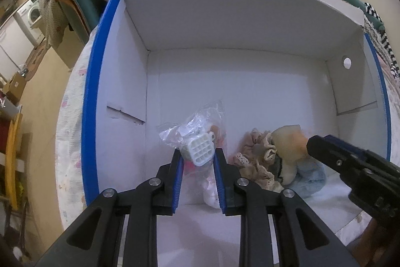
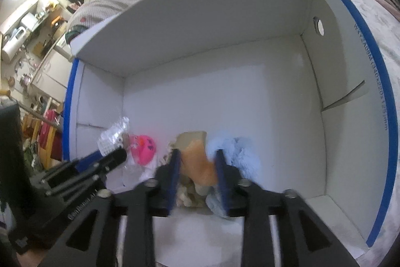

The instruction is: Organize soft objects

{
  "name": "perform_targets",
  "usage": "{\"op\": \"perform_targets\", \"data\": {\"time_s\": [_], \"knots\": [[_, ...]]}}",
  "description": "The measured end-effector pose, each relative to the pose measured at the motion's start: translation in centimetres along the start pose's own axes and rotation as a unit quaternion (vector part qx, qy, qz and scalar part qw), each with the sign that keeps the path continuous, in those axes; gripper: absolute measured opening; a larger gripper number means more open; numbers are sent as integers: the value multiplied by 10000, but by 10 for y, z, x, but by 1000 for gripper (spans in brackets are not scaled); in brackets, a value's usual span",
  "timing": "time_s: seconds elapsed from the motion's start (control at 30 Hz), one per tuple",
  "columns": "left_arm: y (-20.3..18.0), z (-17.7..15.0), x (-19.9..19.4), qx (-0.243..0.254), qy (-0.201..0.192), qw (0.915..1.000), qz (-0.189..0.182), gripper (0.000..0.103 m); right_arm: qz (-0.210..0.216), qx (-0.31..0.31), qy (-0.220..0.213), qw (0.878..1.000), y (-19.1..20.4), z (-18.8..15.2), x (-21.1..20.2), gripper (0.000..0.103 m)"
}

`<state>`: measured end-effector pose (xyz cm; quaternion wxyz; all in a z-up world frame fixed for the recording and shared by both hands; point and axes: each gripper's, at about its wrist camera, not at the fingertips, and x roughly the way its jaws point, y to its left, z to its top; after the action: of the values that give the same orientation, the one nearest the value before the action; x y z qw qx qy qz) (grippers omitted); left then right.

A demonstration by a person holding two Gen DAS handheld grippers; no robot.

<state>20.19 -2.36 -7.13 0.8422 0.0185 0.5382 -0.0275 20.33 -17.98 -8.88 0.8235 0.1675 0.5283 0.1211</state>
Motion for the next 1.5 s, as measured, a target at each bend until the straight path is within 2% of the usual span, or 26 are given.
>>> {"op": "perform_targets", "data": {"time_s": [0.03,0.07,0.13,0.17,0.23,0.3,0.37,0.43,0.67,1.0,1.1,1.17,1.23,1.33,1.43,1.5], "knots": [[1,0,-2,-11,-33,10000,-16,26,21,30,-40,10000,0,1,-1,55],[1,0,-5,-17,-91,10000,-9,29,2,46,-104,9999,1,1,-4,58],[4,-1,-11,-77,-234,9997,51,48,0,65,-232,9997,2,1,-9,61],[7,-2,-16,-110,-301,9995,55,51,24,70,-275,9996,3,0,-12,64],[9,-4,-22,-171,-405,9990,64,54,2,46,-326,9995,4,0,-15,67],[11,-5,-28,-207,-450,9988,23,55,-13,65,-393,9992,4,-1,-19,75],[13,-8,-33,-248,-465,9986,-90,56,-14,113,-450,9989,3,-2,-22,93],[15,-10,-39,-213,-468,9982,-298,56,-49,162,-539,9984,3,-3,-26,103],[29,-21,-68,-230,-763,9968,-43,56,-115,104,-816,9965,4,-12,-43,103],[57,-54,-86,-604,-666,9959,2,56,-163,-155,-739,9970,11,-29,-58,103],[64,-64,-90,-713,-648,9953,-10,65,-210,-224,-751,9967,13,-38,-64,103],[66,-72,-93,-767,-648,9949,-50,67,-216,-254,-766,9965,16,-45,-67,103],[68,-79,-96,-759,-675,9948,-46,80,-239,-301,-766,9963,18,-54,-70,103],[70,-90,-100,-768,-743,9942,-105,94,-214,-309,-748,9965,18,-65,-75,103],[71,-99,-107,-697,-876,9936,-173,101,-219,-344,-786,9961,21,-75,-81,103],[70,-103,-112,-675,-1002,9925,-199,101,-234,-356,-861,9954,23,-81,-85,103]]}}
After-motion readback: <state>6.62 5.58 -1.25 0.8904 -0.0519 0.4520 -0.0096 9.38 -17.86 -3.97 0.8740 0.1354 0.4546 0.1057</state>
